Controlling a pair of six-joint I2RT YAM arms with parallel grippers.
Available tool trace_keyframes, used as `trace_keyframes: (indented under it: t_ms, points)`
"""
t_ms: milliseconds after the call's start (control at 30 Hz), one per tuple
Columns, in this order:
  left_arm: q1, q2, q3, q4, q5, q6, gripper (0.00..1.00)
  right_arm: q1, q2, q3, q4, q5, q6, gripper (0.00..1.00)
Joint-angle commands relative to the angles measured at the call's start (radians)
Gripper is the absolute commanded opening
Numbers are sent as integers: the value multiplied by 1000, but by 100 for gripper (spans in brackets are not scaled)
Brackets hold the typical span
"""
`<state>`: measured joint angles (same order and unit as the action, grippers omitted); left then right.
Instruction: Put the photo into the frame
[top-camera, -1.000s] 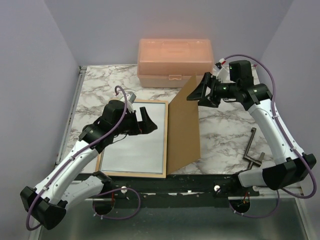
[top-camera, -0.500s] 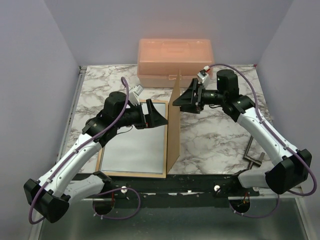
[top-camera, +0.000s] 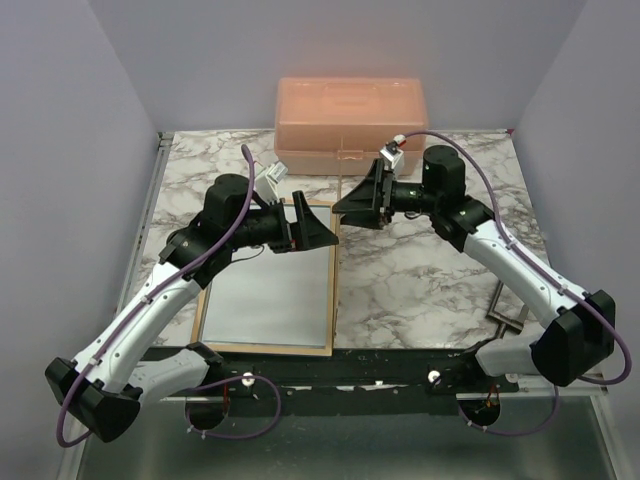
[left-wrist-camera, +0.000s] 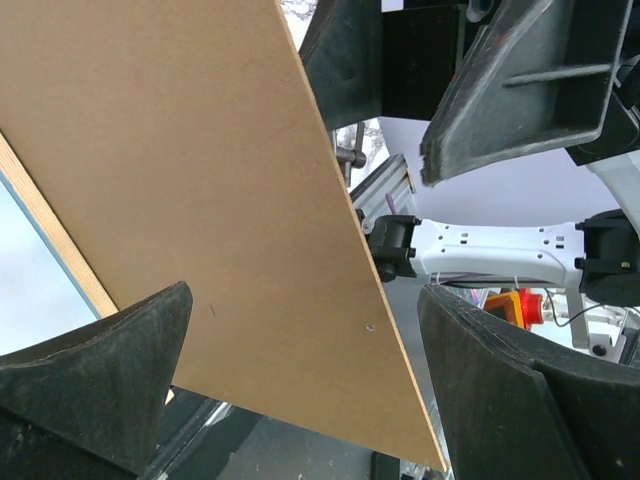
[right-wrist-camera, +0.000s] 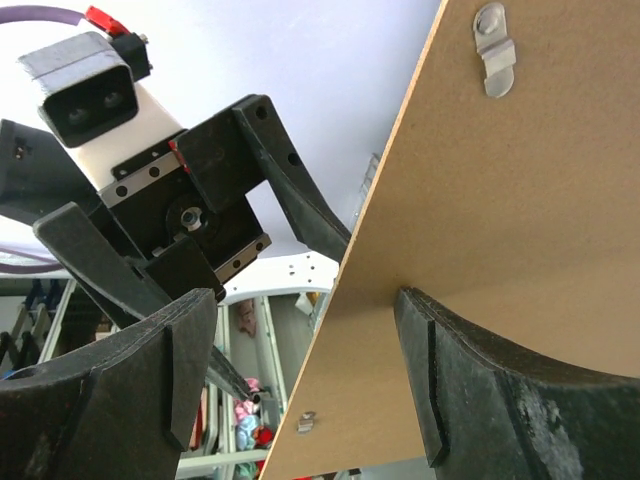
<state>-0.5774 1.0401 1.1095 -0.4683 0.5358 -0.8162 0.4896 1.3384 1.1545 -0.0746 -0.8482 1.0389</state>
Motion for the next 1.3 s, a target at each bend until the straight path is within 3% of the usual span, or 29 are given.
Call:
trace_keyframes:
  t_ms: [0, 233, 467, 600, 867, 1033, 1267]
  points:
    - [6, 4, 47, -69, -1, 37, 98, 34, 30, -24, 65, -14, 33, 79]
    - [7, 26, 79, -179, -114, 77, 99, 69, 73, -19, 88, -3, 30, 79]
    - [11, 38, 91, -193, -138, 92, 97, 69, 70, -20, 77, 11, 14, 79]
    - [10, 43, 118, -233, -173, 118, 94, 69, 71, -3, -25, 62, -34, 79]
    - [13, 44, 126, -273, -232, 152, 86, 68, 74, -44, -49, 78, -44, 79]
    - [14, 67, 91, -236, -233, 144, 71, 68, 66, -33, -108, 102, -76, 79]
    - [16, 90, 59, -244, -291, 135, 30, 68, 59, -28, -166, 135, -115, 79]
